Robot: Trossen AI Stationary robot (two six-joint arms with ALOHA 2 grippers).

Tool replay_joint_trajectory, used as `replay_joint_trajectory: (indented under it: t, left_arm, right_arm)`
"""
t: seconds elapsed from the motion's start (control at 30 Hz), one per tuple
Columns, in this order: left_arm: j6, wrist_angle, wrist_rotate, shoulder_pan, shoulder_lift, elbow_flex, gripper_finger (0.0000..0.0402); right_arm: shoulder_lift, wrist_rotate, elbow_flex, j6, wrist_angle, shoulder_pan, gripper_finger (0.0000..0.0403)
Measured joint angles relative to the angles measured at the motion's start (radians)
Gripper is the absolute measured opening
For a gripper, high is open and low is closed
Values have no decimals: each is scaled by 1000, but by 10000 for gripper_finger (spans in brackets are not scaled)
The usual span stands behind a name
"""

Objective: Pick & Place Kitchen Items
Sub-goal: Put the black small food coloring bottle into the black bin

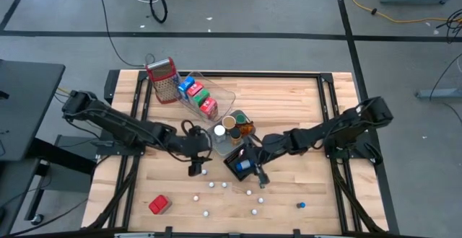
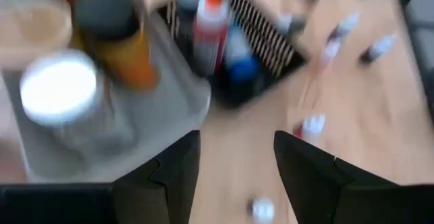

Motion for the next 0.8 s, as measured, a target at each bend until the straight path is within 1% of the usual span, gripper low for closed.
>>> replay_joint_trajectory:
  t: [0.1, 0.13, 0.27, 0.37, 0.47, 0.53, 0.6, 0.8]
  left_arm:
    - [-84, 9, -9, -30, 49, 3, 199]
    - [-106, -22, -19, -41, 61, 1, 199]
    - [-118, -32, -56, -85, 159, 1, 199]
    - [-139, 2, -46, -106, 221, 2, 199]
    - [-195, -8, -33, -115, 256, 1, 199]
    - [-214, -32, -35, -115, 262, 0, 199]
    - [-225, -5, -34, -114, 273, 2, 199]
    - [-278, -24, -32, -115, 276, 1, 199]
  right_arm:
    - [13, 0, 14, 16, -1, 10, 190]
    - [12, 0, 15, 24, -2, 12, 190]
    - [10, 0, 17, 32, -2, 25, 190]
    - [9, 1, 18, 32, -4, 29, 190]
    - [9, 2, 18, 32, -4, 29, 190]
    - [9, 2, 18, 22, -4, 29, 190]
    - [9, 3, 18, 11, -6, 29, 190]
    - [8, 3, 18, -3, -15, 29, 190]
